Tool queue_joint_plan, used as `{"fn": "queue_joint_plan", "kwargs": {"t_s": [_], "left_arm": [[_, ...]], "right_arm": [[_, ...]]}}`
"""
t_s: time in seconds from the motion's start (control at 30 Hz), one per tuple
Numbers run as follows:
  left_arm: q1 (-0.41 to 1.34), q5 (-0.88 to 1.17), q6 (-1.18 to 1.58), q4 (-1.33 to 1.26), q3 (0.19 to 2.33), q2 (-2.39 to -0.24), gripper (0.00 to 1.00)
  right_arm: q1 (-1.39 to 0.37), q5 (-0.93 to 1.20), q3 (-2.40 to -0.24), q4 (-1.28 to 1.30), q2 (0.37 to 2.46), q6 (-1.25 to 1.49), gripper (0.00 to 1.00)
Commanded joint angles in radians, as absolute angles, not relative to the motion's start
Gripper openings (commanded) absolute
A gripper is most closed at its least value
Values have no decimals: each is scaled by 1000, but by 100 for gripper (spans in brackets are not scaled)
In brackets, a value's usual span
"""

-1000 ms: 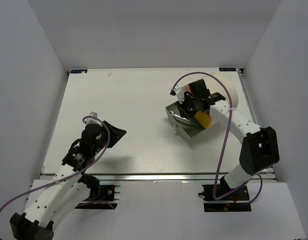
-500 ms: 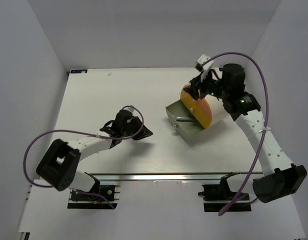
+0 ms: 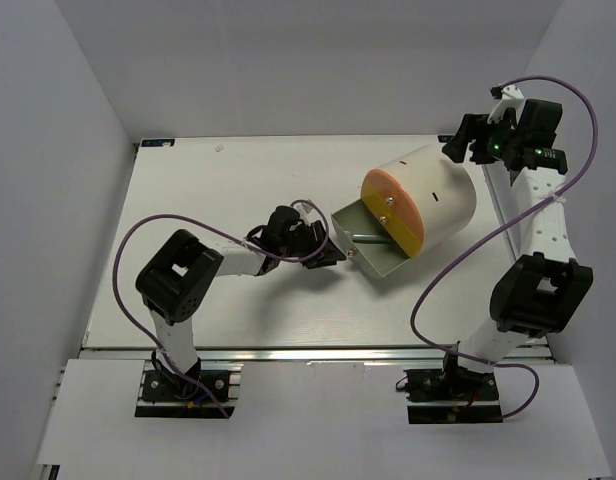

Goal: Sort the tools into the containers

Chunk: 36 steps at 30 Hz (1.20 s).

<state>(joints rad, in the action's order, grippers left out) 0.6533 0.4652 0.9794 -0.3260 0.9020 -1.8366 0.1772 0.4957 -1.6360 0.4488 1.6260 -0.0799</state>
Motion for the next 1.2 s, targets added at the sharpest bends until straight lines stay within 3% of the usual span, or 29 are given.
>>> {"fn": "queue_joint_plan", "kwargs": {"t_s": [0.0, 0.1, 0.2, 0.3, 0.43, 0.7, 0.9, 0.93, 1.0, 1.03, 1.1, 1.13, 1.17], "left_arm": [[655, 522, 950, -374, 983, -1865, 51], [657, 537, 951, -382, 1037, -1916, 51], [661, 555, 956, -397, 1104, -1977, 51], [669, 572, 960, -399, 1193, -2031, 51], [676, 589, 969, -388, 1314, -2140, 51], [686, 609, 1022, -388, 1528, -2287, 51], [686, 595, 1019, -376, 1534, -2284, 48], [686, 591, 1017, -373, 1525, -2277, 39], [680, 578, 1006, -362, 1474, -2235, 30], [678, 546, 1002, -357, 1445, -2212, 28], [666, 503, 985, -344, 1348, -2156, 31], [660, 483, 983, -338, 1315, -2098, 35], [644, 450, 980, -333, 1284, -2067, 49]], "right_arm": [[199, 551, -1697, 502, 1644, -83, 81], [219, 641, -1736, 589, 1718, -101, 78], [227, 729, -1712, 612, 1750, -109, 68], [225, 764, -1651, 610, 1744, -117, 56], [225, 804, -1620, 637, 1749, -132, 32], [227, 819, -1598, 650, 1747, -144, 26], [241, 802, -1600, 653, 1740, -149, 36], [247, 793, -1604, 655, 1741, -147, 45], [268, 761, -1620, 650, 1732, -149, 55], [276, 749, -1627, 647, 1729, -149, 72], [305, 717, -1647, 643, 1723, -153, 89], [316, 707, -1675, 635, 1721, -153, 89], [325, 697, -1692, 635, 1721, -158, 89]]}}
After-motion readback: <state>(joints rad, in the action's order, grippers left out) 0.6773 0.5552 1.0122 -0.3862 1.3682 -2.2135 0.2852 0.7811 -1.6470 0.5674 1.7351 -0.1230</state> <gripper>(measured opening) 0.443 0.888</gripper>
